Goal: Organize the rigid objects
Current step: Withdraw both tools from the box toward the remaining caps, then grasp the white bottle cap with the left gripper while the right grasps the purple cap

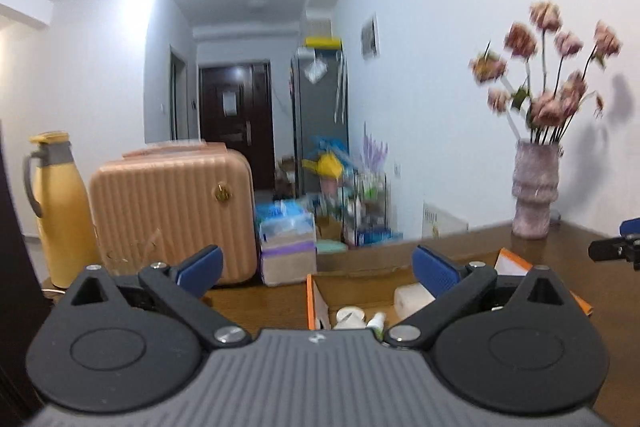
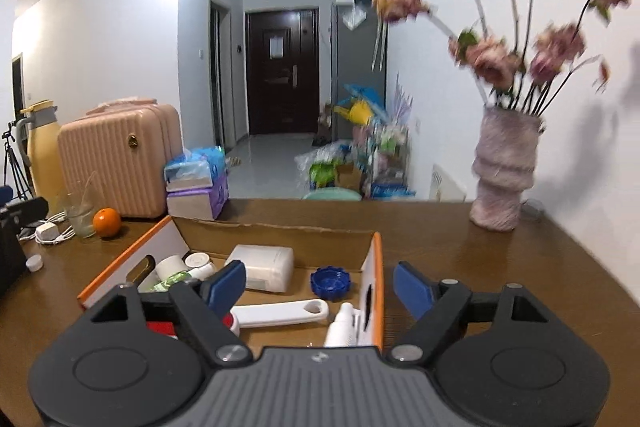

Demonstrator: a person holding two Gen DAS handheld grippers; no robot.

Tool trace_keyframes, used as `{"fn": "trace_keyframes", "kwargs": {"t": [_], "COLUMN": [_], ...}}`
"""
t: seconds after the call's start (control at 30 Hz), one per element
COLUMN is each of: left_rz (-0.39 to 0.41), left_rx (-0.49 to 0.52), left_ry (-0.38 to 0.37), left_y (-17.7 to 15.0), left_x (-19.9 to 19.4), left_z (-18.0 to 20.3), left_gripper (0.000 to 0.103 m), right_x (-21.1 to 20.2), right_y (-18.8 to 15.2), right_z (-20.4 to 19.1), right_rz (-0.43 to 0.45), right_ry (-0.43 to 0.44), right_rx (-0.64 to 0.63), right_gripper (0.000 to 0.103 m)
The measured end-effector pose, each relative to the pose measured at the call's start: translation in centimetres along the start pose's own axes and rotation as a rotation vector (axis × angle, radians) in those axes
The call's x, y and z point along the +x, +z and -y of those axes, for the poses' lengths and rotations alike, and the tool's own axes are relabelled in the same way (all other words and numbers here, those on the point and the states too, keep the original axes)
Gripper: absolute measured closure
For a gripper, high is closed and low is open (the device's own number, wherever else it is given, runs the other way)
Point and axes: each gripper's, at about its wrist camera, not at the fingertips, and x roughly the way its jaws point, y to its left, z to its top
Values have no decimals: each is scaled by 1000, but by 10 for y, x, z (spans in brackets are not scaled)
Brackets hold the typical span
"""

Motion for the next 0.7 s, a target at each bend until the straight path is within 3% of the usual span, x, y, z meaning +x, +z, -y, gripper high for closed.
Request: {"fn": "trace_keyframes", "kwargs": {"t": [0.13, 0.33, 0.5, 0.6, 0.7], "left_rz": [61, 42, 21, -22, -49], "left_rx": [-20, -22, -48, -61, -70], "left_ry": [-9, -4, 3, 48, 25], "left_y": [-12, -36, -76, -102, -120], "left_x": [-43, -111, -176, -201, -221], "left_z": [8, 21, 34, 40, 43], "left_gripper": [0, 0, 0, 0, 0], "right_x": [-38, -99, -149, -166, -179], "right_y": [-21, -59, -112, -146, -171], "right_z": [-10, -27, -45, -52, -58], "right_rz": [87, 154, 168, 149, 121], "right_ry": [-12, 3, 58, 89, 74], "right_rx": [-55, -48, -34, 19, 51], "right_gripper": [14, 12, 8, 5, 5]}}
